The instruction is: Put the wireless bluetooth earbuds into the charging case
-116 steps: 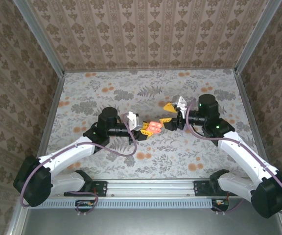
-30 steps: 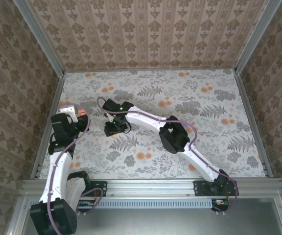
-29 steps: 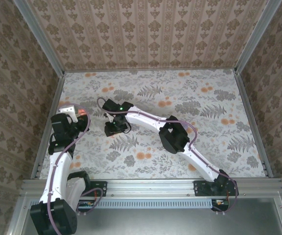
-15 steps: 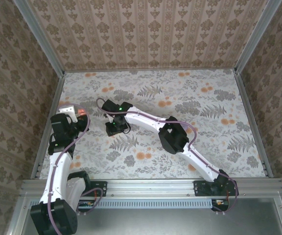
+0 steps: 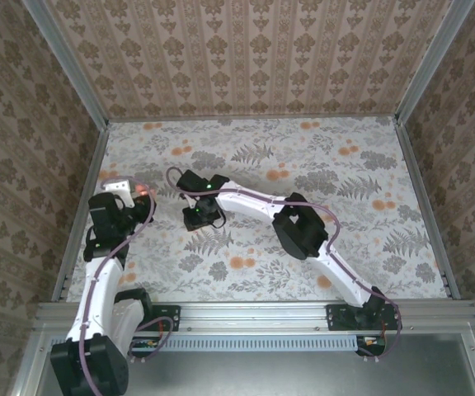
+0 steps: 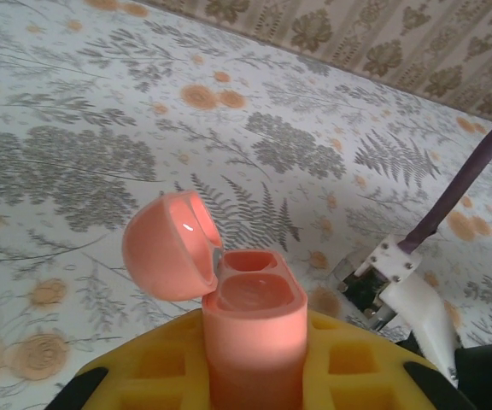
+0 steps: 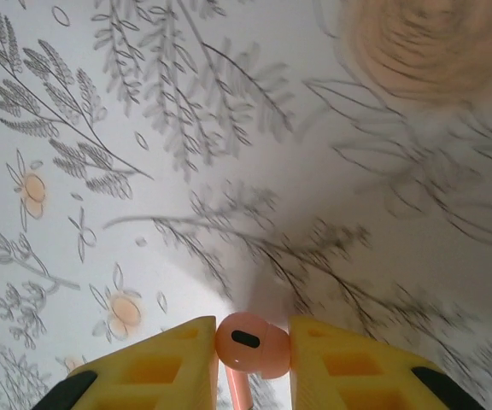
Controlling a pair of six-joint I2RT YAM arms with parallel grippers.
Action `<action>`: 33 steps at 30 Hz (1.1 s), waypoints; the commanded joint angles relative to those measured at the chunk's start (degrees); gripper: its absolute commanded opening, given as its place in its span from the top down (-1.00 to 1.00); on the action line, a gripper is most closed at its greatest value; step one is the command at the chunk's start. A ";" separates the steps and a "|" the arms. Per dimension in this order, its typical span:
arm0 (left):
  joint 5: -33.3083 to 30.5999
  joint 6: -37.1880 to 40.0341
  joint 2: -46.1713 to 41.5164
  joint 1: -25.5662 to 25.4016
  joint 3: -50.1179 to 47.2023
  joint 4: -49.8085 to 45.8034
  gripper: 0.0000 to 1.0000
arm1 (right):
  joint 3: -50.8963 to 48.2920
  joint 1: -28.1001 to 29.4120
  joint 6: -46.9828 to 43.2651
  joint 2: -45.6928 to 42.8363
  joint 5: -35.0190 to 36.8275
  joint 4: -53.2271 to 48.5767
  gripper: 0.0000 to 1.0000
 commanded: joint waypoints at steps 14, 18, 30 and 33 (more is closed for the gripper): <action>-3.00 1.01 15.78 -27.05 -2.23 35.36 0.71 | -44.83 -12.81 -0.53 -42.29 1.22 42.44 0.48; -2.04 3.41 21.08 -32.09 -0.61 42.34 0.71 | -50.23 -13.97 -2.26 -48.14 1.13 49.09 0.49; 0.72 0.66 34.87 -38.93 3.04 65.95 0.71 | -62.59 -15.43 -5.05 -60.94 2.92 62.89 0.49; 1.44 0.37 36.77 -39.85 4.34 68.74 0.71 | -64.19 -15.38 -5.40 -62.05 3.35 64.68 0.50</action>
